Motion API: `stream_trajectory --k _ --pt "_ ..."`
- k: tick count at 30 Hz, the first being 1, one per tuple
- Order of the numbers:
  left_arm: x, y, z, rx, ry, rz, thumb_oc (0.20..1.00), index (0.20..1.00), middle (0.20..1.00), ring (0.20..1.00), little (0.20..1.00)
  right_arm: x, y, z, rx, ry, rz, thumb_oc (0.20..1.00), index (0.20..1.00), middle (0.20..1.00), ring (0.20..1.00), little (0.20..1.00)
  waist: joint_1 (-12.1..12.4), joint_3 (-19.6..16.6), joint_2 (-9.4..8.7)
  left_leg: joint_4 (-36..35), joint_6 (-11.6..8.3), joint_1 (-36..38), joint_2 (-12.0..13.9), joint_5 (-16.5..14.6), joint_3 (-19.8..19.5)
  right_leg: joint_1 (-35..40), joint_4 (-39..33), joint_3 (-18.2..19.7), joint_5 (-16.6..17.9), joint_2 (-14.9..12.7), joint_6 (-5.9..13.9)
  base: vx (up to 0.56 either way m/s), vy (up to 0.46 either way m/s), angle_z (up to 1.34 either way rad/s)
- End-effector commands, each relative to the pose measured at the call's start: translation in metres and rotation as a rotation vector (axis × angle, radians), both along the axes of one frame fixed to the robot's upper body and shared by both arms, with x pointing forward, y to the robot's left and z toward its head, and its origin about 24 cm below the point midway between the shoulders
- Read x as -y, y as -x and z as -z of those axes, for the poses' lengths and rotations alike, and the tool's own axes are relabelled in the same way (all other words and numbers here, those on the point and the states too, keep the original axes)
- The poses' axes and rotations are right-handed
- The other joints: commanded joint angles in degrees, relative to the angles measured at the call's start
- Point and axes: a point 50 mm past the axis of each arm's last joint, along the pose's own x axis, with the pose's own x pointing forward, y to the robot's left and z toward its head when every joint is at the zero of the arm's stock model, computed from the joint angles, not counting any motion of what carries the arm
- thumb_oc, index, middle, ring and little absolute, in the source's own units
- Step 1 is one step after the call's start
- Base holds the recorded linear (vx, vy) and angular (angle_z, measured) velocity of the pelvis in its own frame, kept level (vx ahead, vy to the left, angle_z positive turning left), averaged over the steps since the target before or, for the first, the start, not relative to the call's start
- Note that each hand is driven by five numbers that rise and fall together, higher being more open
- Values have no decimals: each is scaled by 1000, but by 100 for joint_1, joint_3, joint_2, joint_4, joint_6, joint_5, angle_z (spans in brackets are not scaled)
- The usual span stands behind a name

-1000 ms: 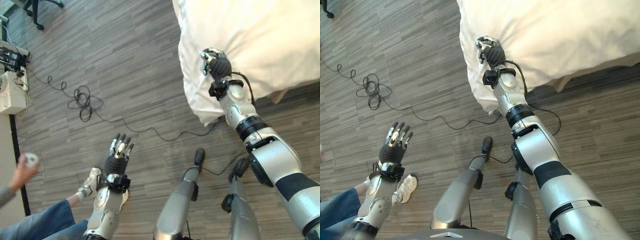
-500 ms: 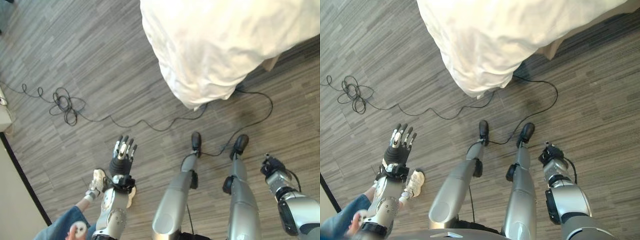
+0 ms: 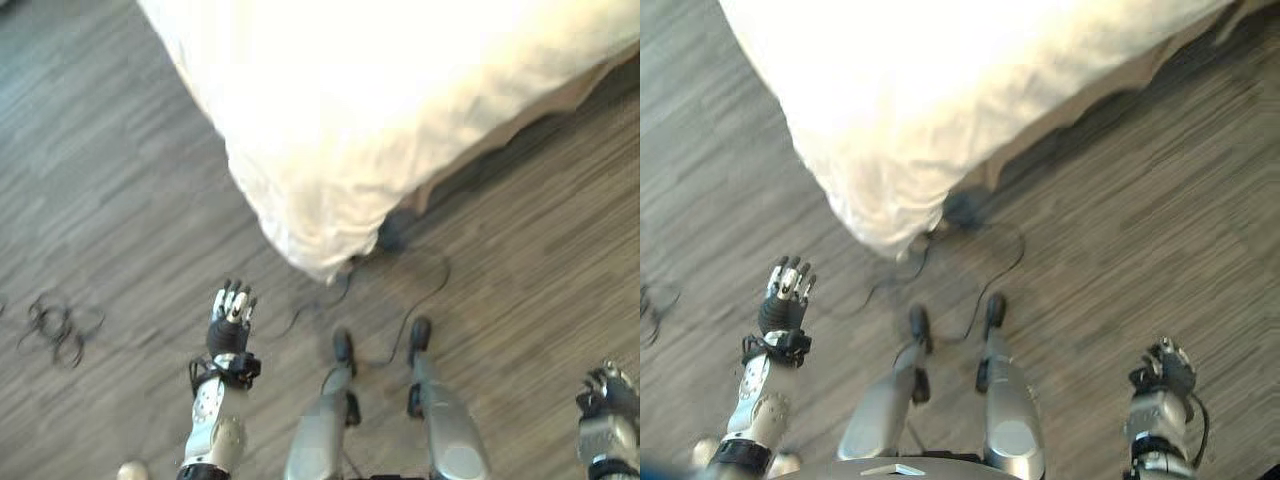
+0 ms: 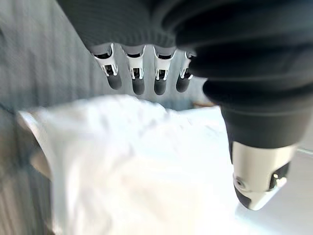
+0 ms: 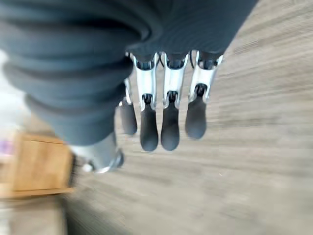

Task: Making the bed.

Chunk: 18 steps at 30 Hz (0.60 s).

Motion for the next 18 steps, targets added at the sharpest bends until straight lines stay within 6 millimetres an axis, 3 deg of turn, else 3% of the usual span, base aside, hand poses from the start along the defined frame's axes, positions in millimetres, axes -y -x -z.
stream_trajectory --k 1,2,4,5,6,12,18 --pt "-9 10 7 -54 -92 16 1000 1000 1000 1000 1000 -20 -18 -15 93 71 -169 1000 1000 1000 1000 1000 -50 -868 68 40 -219 197 259 16 -221 272 444 134 -352 -476 651 143 37 -16" --pt "-5 19 19 -112 -71 26 1000 1000 1000 1000 1000 -45 -22 -14 123 49 -294 1000 1000 1000 1000 1000 -70 -1148 5 40 -197 517 269 -58 -191 532 483 176 -404 -469 652 146 36 -13" --pt "-5 19 19 -112 -71 26 1000 1000 1000 1000 1000 -45 -22 -14 123 48 -294 1000 1000 1000 1000 1000 -72 -1164 2 40 -196 495 266 -45 -192 513 475 175 -390 -471 650 44 19 -13" --pt "0 19 22 -129 -71 38 1000 1000 1000 1000 1000 -64 -30 -19 146 58 -407 1000 1000 1000 1000 1000 -75 -1303 -43 40 -186 642 279 -92 -169 646 480 212 -404 -469 652 132 51 -7" --pt "12 28 33 -181 -39 82 1000 1000 1000 1000 1000 -84 -30 -21 128 106 -542 1000 1000 1000 1000 1000 -82 -1674 -123 40 -130 932 256 -210 -132 892 463 260 -452 -463 649 133 51 -5" --pt "39 44 48 -240 11 156 1000 1000 1000 1000 1000 -104 -27 -25 83 226 -696 1000 1000 1000 1000 1000 -56 -1959 -204 40 -32 1328 186 -403 -140 1331 444 225 -559 -514 670 81 45 0" --pt "46 50 51 -275 -48 225 1000 1000 1000 1000 1000 -113 -28 -25 81 232 -747 1000 1000 1000 1000 1000 -30 -2014 -242 40 -1 1398 165 -448 -144 1397 415 241 -550 -532 684 0 0 0"
